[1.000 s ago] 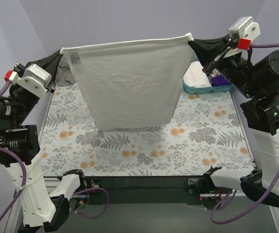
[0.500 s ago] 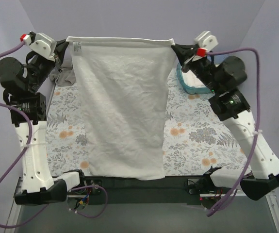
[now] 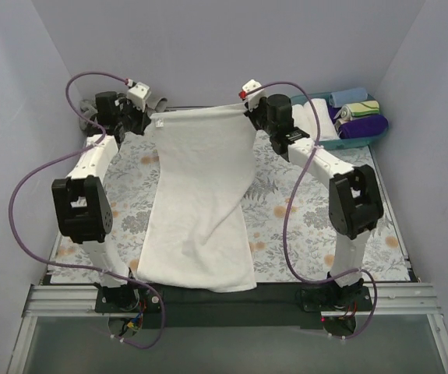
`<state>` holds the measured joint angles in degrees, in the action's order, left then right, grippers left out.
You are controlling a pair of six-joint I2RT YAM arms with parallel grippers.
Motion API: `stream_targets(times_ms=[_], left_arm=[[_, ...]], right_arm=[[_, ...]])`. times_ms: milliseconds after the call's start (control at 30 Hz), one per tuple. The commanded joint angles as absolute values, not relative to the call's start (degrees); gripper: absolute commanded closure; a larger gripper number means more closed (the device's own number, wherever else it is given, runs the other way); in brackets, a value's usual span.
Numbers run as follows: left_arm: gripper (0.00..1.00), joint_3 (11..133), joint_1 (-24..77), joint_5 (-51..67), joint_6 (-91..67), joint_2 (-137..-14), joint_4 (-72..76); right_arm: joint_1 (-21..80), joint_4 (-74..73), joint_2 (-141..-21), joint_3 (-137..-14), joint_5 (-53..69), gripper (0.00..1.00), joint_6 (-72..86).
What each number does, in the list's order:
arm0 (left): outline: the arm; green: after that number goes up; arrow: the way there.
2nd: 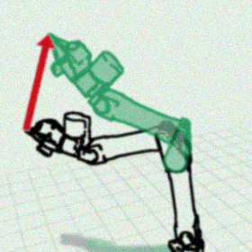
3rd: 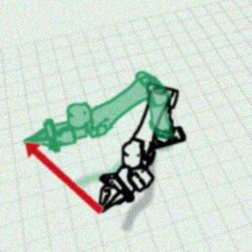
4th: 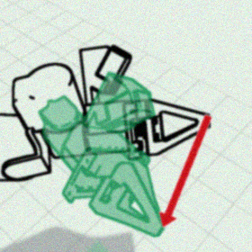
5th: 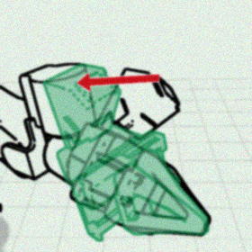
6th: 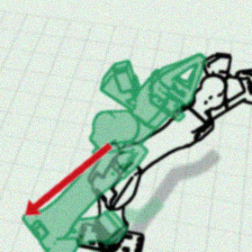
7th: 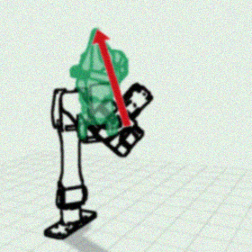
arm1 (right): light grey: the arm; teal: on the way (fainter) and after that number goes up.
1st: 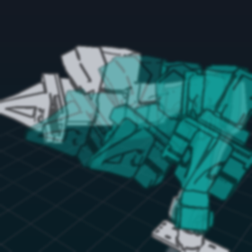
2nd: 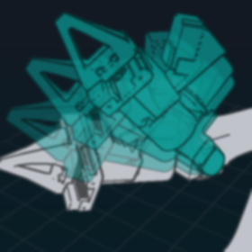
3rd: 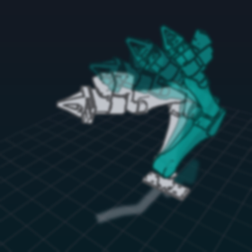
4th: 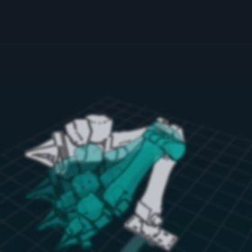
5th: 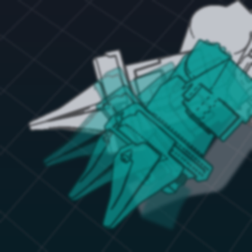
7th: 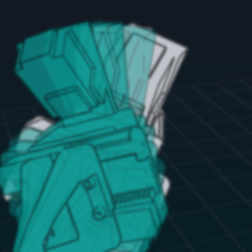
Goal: Roll the towels
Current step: Flatten the towel
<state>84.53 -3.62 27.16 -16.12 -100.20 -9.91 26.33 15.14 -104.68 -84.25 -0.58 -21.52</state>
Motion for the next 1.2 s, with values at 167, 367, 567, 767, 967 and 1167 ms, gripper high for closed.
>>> stream_targets(times_ms=[167, 367, 567, 767, 967, 1167], left_arm=[[0.87, 109.3, -3.43, 21.18, -13.27, -125.92, -20.11], [0.35, 122.07, -3.08, 21.8, -8.37, -128.51, -34.51], [0.37, 100.24, -2.12, 29.52, 1.91, -109.63, -47.63], [0.59, 75.02, 8.42, 32.5, 11.6, -90.45, -61.51], [0.66, 63.38, 16.5, 28.67, 10.9, -84.46, -63.02], [0.69, 57.57, 18.98, 23.47, 8.7, -89.02, -59.51]], right_arm=[[21.36, 5.59, -125.49, -104.65, -13.28, 0.99, -27.69], [20.48, -14.39, -132.28, -116.81, -12.92, 0.42, -26.1], [20.04, -22.57, -122.97, -112.59, -4.68, 0.25, -27.6], [22.41, -33.91, -122.07, -114.52, 12.91, 0.5, -30.67], [25.57, -37.44, -129.28, -118.82, 13.1, 0.67, -29.18], [25.66, -37.35, -135.96, -120.41, 9.24, 0.72, -29.88]])
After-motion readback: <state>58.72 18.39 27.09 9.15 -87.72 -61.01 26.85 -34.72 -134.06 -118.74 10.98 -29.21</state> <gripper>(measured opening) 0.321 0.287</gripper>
